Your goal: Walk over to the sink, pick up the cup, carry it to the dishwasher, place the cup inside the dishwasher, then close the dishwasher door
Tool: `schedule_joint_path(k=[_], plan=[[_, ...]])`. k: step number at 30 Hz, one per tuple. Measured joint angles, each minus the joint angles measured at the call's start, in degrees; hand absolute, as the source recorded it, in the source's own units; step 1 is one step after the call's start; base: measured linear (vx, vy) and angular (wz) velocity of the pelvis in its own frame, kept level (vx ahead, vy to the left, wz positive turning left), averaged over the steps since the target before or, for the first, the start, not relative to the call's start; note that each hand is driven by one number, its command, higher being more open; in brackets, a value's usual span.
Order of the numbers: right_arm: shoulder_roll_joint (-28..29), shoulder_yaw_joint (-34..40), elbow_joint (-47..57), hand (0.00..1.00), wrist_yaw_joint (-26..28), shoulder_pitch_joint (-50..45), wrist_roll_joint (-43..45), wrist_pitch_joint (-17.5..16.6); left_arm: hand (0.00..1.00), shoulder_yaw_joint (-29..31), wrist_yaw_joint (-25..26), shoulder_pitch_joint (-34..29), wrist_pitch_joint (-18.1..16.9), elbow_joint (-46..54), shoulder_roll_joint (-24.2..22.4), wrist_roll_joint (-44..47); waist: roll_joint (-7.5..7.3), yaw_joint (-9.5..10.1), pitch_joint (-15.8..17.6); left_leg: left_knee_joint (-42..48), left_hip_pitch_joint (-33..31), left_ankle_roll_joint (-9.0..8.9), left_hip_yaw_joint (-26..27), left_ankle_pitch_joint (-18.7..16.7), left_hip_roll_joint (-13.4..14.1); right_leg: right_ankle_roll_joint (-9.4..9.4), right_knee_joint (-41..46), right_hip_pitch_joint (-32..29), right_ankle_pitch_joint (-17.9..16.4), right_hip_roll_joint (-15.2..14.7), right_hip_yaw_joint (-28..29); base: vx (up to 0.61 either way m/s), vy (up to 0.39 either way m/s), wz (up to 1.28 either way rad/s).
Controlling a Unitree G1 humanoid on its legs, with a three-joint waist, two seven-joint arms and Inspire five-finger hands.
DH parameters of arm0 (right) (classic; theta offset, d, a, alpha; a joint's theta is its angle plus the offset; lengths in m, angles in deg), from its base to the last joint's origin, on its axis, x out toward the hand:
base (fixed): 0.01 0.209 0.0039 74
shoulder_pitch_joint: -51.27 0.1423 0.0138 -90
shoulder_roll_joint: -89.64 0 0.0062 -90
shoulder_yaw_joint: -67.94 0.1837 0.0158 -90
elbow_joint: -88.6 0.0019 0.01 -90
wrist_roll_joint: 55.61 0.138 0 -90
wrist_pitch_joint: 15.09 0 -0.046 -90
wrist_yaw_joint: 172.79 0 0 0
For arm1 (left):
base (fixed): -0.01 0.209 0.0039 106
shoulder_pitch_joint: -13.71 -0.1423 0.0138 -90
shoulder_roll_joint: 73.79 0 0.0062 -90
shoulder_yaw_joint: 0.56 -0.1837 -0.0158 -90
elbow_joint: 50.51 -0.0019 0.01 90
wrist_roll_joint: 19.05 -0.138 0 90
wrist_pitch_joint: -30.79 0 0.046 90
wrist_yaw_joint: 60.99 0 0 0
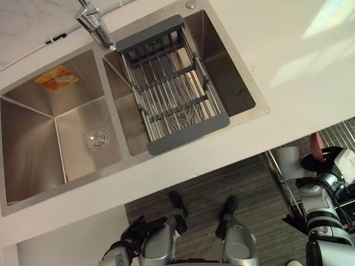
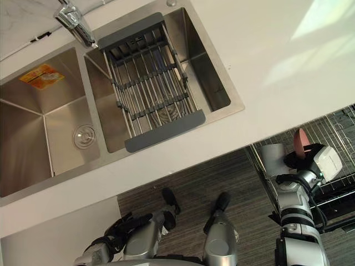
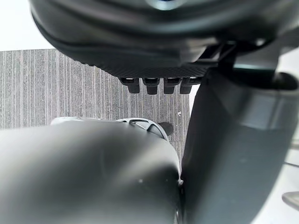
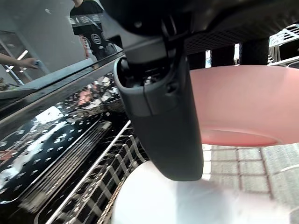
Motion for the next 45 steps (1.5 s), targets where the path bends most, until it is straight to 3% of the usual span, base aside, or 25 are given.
schedule_joint_path(k=[3,7,11,15,20,24,30,35,42,45], plan=[[-0.37,0.09,-1.76,1.0,-0.83,0.36,1.99,1.67,1.0,0.04,-0.42,0.24,-0.01,0.0,0.01,0.01,-0.01,0.0,0.31,-0.06,-0.31,-0.03,-0.09,0.03,0.01,-0.06,0.4,-0.77,0.03,-0.05,0.48,0.0,0.025,-0.06],[-0.31,0.64,-2.14,1.0,-2.32,0.7,5.7,1.41,1.0,0.03,-0.36,1.01,0.38,-0.12,0.03,-0.02,-0.15,-0.03,0.57,-0.1,-0.32,-0.03,-0.04,0.02,-0.03,-0.17,0.84,-1.45,0.12,-0.22,1.27,0.0,0.033,-0.08],[-0.25,2.18,-0.46,1.0,-3.08,0.7,9.42,-1.47,1.0,0.02,-0.21,1.5,0.74,-0.1,0.01,-0.01,-0.36,-0.23,0.72,-0.1,-0.2,-0.04,0.0,0.02,0.04,-0.28,0.99,-1.63,0.22,-0.27,1.66,0.0,0.032,-0.06],[1.68,4.36,11.12,1.0,-1.59,-2.04,16.67,-6.2,1.0,0.08,0.98,1.77,1.21,-0.04,-0.13,-0.08,-1.1,-0.28,1.13,-0.08,0.86,-0.04,0.42,-0.17,0.53,-0.35,1.2,-1.48,0.26,-0.08,2.92,0.0,0.019,-0.16],[7.69,4.86,26.97,1.0,7.82,-6.25,25.5,-11.83,1.0,2.82,1.94,2.11,2.43,-0.75,0.47,-1.85,-4.66,-0.46,0.36,2.26,4.42,-0.73,5.3,-3.08,2.84,-0.53,0.3,-0.13,0.34,1.74,7.84,0.01,-0.002,-0.51],[8.33,5.77,28.97,1.0,11.32,-7.68,31.2,-13.93,1.0,5.36,2.24,2.08,2.57,-2.57,0.55,-3.47,-7.31,-1.73,-1.21,6.29,6.22,-2.04,7.98,-5.99,5.57,-0.98,-1.05,1.78,0.71,3.38,10.65,0.05,-0.009,-0.44],[9.35,10.66,33.12,1.0,13.82,-11.69,37.93,-17.38,1.0,9.49,3.19,-0.13,2.36,-3.4,0.47,-4.95,-9.05,-2.34,-4.46,7.75,11.04,-3.87,11.87,-8.22,7.89,-1.09,-3.71,5.56,0.82,5.72,14.26,0.08,-0.028,-0.38],[9.16,20.54,35.14,1.0,14.16,-13.47,40.55,-19.82,1.0,13.68,2.97,-3.99,2.27,-5.4,0.16,-5.73,-10.34,-4.29,-10.23,8.12,14.17,-5.11,15.07,-9.34,9.45,-1.28,-5.99,7.4,0.95,7.58,17.4,0.07,-0.042,-0.36],[7.02,30.38,27.2,1.0,16.39,-15.87,52.41,-21.57,1.0,14.54,3.07,-5.48,2.09,-6.85,0.13,-5.39,-10.08,-6.2,-12.4,10.84,15.0,-5.01,14.42,-9.63,10.87,-1.79,-6.0,8.95,0.52,8.04,17.7,-0.03,-0.031,-0.06],[7.89,34.93,22.23,1.0,18.88,-20.01,63.45,-22.08,1.0,10.47,3.94,-4.59,2.39,-7.77,0.44,-3.84,-9.45,-7.01,-13.22,6.42,14.57,-5.38,11.38,-8.14,8.52,-1.36,-5.91,9.21,-0.28,7.12,14.11,-0.06,0.02,0.58]])
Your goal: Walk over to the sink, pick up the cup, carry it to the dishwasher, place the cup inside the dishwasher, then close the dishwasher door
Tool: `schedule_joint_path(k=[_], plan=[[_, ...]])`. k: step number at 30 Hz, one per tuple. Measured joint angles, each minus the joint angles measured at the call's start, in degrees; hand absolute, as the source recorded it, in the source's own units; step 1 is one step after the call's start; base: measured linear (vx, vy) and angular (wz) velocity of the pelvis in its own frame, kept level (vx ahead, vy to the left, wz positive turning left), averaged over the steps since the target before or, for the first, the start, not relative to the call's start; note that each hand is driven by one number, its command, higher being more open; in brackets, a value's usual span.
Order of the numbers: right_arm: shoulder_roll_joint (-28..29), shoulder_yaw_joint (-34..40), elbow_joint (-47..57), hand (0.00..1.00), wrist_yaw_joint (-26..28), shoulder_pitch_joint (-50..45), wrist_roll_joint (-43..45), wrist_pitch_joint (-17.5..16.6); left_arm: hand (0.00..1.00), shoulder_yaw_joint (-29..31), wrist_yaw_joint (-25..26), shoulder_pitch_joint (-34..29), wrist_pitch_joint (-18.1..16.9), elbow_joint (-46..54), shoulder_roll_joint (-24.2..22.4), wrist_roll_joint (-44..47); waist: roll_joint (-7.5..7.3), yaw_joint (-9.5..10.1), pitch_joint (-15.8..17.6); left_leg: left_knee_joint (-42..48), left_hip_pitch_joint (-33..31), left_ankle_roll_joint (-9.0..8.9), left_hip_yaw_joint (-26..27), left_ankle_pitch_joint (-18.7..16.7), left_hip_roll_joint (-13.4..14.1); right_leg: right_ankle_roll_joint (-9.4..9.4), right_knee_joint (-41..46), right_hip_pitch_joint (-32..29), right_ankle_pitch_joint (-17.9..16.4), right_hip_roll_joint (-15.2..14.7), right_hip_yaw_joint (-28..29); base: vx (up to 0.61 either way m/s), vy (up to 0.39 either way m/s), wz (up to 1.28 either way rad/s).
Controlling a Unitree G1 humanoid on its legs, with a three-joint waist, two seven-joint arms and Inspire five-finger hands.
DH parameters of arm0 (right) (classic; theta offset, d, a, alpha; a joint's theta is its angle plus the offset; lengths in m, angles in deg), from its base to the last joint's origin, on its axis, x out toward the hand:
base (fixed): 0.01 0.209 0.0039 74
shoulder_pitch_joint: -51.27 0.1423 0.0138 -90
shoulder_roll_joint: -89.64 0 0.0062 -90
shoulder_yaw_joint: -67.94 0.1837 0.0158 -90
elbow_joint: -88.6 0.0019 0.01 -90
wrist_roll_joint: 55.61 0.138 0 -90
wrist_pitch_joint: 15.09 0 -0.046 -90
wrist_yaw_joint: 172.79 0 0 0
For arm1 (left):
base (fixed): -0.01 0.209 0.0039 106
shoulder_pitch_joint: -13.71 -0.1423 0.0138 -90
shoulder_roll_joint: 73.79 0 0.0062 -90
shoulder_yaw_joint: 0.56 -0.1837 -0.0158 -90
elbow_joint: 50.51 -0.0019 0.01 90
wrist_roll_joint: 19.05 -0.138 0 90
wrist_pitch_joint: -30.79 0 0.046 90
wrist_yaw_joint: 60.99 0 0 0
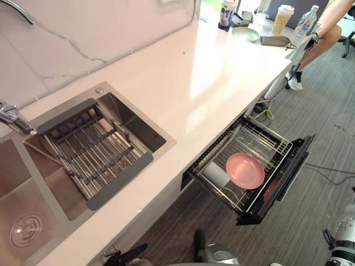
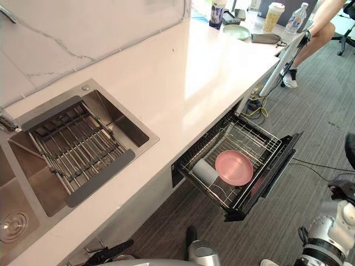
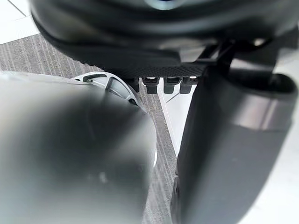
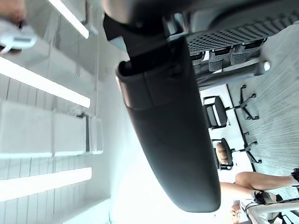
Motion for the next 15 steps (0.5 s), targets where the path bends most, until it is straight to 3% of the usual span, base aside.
schedule_joint_path(k=[4,9,10,15], plan=[[7.71,4.75,-3.5,1.0,2.25,-3.42,10.78,-1.62,1.0,-4.48,1.65,1.62,1.91,-0.05,-0.4,2.81,1.1,-0.29,-1.01,-9.15,-0.11,1.16,-5.17,5.31,-5.27,0.87,0.09,0.37,-0.17,-2.77,-5.99,-0.06,0.084,0.79],[17.91,-1.62,-6.82,1.0,7.61,-3.98,12.25,-1.25,1.0,-6.09,1.76,1.39,1.26,-0.34,-1.49,3.95,2.75,1.11,-1.83,-9.82,-0.32,1.66,-8.05,5.69,-6.74,1.69,-0.11,1.91,0.1,-4.09,-9.16,-0.01,0.056,0.36],[19.54,-2.41,-6.92,1.0,8.87,-3.97,12.18,-2.84,1.0,-6.04,1.55,1.33,0.77,-0.32,-1.88,3.96,3.2,1.75,-1.96,-10.09,-0.41,1.8,-8.39,5.81,-6.93,1.8,-0.11,2.05,0.07,-4.21,-9.51,0.01,0.026,0.17],[19.41,-4.65,-9.44,1.0,12.25,-4.82,12.8,-3.41,1.0,-6.01,0.67,1.3,-0.93,-0.31,-2.19,3.86,3.57,2.23,-1.59,-11.37,-0.9,1.75,-10.03,6.69,-7.28,2.0,-0.04,2.16,-0.13,-4.23,-11.29,0.01,-0.002,0.19]])
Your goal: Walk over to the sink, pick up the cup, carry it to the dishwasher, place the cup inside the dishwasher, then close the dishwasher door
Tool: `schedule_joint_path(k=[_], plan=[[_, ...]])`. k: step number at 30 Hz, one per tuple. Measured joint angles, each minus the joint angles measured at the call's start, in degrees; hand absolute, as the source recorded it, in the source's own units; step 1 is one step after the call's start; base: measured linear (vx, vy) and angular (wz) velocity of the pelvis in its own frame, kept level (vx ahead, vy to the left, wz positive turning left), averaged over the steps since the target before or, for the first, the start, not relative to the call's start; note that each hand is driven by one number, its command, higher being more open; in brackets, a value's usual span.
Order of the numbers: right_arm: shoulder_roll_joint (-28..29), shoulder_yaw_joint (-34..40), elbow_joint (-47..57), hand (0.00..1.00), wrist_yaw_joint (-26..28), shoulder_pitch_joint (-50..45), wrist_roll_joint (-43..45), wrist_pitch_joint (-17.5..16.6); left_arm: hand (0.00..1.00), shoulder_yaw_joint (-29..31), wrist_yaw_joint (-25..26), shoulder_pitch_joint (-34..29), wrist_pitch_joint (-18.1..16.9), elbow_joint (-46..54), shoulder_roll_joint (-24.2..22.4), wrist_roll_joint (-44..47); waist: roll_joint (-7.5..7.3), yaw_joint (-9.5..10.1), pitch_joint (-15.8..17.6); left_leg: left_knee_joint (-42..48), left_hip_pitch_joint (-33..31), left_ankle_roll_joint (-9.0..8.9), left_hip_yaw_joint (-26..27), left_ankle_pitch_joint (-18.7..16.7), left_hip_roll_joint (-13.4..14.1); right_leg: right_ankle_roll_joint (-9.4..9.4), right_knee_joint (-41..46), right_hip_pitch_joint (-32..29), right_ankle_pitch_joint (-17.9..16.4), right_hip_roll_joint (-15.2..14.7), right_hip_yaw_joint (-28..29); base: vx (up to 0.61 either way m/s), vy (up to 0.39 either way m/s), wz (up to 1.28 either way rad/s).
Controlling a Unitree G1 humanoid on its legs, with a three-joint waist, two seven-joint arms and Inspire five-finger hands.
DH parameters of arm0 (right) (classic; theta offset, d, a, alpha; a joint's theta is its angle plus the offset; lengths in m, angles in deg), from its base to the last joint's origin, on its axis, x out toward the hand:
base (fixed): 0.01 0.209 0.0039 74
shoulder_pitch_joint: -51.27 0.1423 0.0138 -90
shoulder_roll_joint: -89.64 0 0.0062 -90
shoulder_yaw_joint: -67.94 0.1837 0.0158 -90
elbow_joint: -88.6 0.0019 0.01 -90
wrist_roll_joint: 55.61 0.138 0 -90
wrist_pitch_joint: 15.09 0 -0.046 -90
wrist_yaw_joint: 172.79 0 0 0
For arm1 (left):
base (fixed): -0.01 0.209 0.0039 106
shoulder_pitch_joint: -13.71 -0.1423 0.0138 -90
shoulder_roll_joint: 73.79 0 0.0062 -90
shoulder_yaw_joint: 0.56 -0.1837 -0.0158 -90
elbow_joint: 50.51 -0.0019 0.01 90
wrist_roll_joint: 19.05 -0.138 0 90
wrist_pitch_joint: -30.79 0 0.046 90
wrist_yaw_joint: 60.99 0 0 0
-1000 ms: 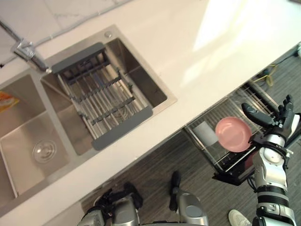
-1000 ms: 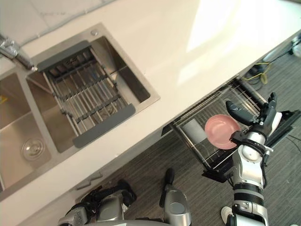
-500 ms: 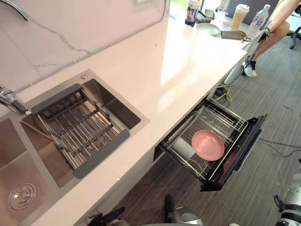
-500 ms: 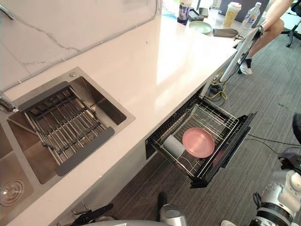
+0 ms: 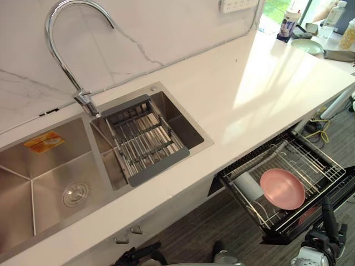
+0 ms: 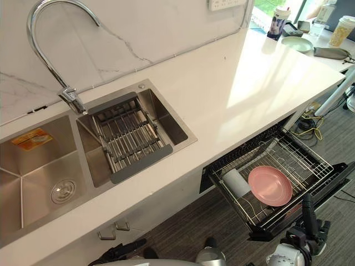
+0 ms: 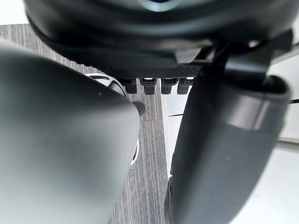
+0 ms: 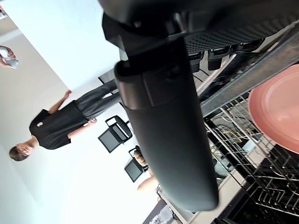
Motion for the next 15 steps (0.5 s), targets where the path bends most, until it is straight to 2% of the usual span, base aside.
schedule_joint_path(k=[6,10,15], plan=[[-2.23,-2.72,-4.36,1.0,0.44,-0.44,2.07,-1.69,1.0,-0.17,-0.4,0.14,-0.65,0.53,-0.14,-0.1,0.29,0.96,0.79,-2.19,-0.4,0.11,-3.43,1.74,-0.81,0.48,1.94,0.1,-1.2,-0.59,-3.36,0.01,0.006,0.29],[-3.83,-5.87,-5.94,1.0,0.24,0.02,2.17,-2.93,1.0,-0.71,-0.48,0.14,-1.51,0.67,-0.47,-0.64,1.09,1.51,1.32,-2.9,-0.62,0.05,-5.72,2.56,-1.42,0.8,3.98,0.27,-2.44,-1.52,-5.7,-0.01,0.025,0.28],[-5.14,-9.21,-6.09,1.0,0.29,2.75,2.15,-3.09,1.0,-1.03,-0.8,0.16,-1.99,1.46,-0.47,-0.65,1.55,2.24,2.43,-2.87,-1.37,-0.19,-7.74,3.22,-1.62,0.84,5.31,0.2,-3.18,-1.98,-7.41,-0.03,0.016,0.21]])
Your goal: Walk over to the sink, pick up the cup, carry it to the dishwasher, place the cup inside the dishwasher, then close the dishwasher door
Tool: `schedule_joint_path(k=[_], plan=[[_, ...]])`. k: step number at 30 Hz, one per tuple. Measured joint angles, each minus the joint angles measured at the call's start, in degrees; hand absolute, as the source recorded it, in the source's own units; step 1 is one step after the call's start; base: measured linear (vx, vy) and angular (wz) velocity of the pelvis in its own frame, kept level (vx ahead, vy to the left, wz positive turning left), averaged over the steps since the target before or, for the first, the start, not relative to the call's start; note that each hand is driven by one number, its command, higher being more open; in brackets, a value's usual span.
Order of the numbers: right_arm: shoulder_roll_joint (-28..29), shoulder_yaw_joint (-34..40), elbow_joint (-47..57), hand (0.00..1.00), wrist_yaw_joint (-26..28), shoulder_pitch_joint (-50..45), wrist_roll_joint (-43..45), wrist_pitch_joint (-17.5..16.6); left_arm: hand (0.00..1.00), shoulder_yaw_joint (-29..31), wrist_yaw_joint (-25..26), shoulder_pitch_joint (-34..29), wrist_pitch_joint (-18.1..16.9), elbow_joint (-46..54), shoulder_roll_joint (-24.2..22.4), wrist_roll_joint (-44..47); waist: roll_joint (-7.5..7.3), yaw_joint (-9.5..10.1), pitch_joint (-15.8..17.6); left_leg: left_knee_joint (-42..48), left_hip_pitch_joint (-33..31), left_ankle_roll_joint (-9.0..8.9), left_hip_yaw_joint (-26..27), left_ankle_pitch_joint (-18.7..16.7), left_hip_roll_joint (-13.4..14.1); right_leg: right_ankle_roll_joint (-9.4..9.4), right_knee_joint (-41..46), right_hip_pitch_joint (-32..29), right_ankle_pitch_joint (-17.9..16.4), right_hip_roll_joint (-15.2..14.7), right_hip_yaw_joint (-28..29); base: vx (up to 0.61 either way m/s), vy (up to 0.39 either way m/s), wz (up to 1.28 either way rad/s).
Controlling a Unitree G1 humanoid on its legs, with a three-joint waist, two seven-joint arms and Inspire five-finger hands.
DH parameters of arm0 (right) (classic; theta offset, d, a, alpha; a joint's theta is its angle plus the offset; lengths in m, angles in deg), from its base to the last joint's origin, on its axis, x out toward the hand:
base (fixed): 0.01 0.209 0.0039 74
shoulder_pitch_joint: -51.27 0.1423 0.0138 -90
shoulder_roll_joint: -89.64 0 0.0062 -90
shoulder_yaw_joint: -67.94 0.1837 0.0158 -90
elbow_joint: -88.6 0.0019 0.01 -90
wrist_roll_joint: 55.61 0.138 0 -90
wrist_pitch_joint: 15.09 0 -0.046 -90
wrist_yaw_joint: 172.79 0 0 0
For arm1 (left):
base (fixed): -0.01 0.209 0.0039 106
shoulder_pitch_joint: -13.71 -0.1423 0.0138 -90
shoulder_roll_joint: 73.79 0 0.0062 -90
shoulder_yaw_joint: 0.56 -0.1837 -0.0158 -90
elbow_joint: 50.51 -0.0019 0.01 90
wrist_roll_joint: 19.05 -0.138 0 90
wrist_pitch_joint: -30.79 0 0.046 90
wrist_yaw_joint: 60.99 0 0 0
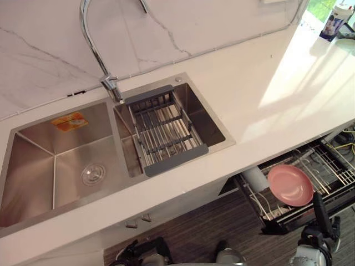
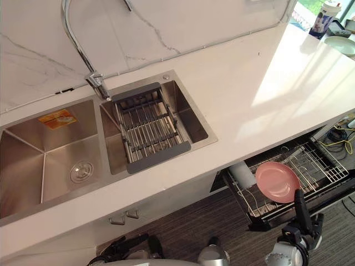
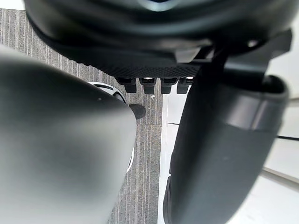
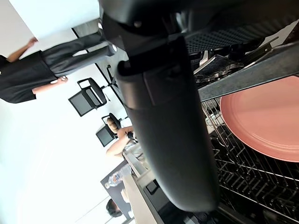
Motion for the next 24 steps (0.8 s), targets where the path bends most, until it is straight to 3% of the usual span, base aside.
schedule_joint_path(k=[11,15,17,24], plan=[[-6.13,-4.77,-3.11,1.0,1.31,10.68,2.66,1.42,1.0,0.54,-2.54,-1.48,-1.44,-0.48,0.2,-0.05,2.56,2.72,1.37,0.96,-3.67,-0.77,-5.05,1.53,-1.05,0.07,5.31,-1.98,-2.14,-2.37,-4.4,-0.01,0.021,0.22],[-6.51,-5.72,-4.81,1.0,4.82,12.13,11.83,1.28,1.0,1.57,-3.04,-2.43,-2.51,-0.23,-0.8,0.03,3.34,4.0,1.89,1.32,-3.97,-1.74,-6.37,2.21,-1.75,0.3,7.71,-1.93,-3.19,-3.78,-5.65,-0.03,0.03,0.22],[-5.49,-6.87,-5.47,1.0,8.04,15.15,20.07,1.05,1.0,1.61,-3.1,-2.39,-3.2,-0.18,-1.56,-0.15,4.73,4.01,2.41,1.95,-4.66,-1.61,-6.81,2.37,-2.2,0.14,9.78,-3.02,-4.5,-4.82,-5.61,-0.12,0.063,0.05],[-5.7,-7.55,-4.34,1.0,8.06,18.03,21.92,-1.04,1.0,3.95,-4.05,-1.34,-4.23,-0.83,-3.25,-0.5,6.83,5.42,3.75,0.17,-7.36,-0.86,-7.11,1.77,-1.07,-1.23,14.06,-7.94,-5.37,-5.12,-5.19,-0.12,0.006,-0.02]])
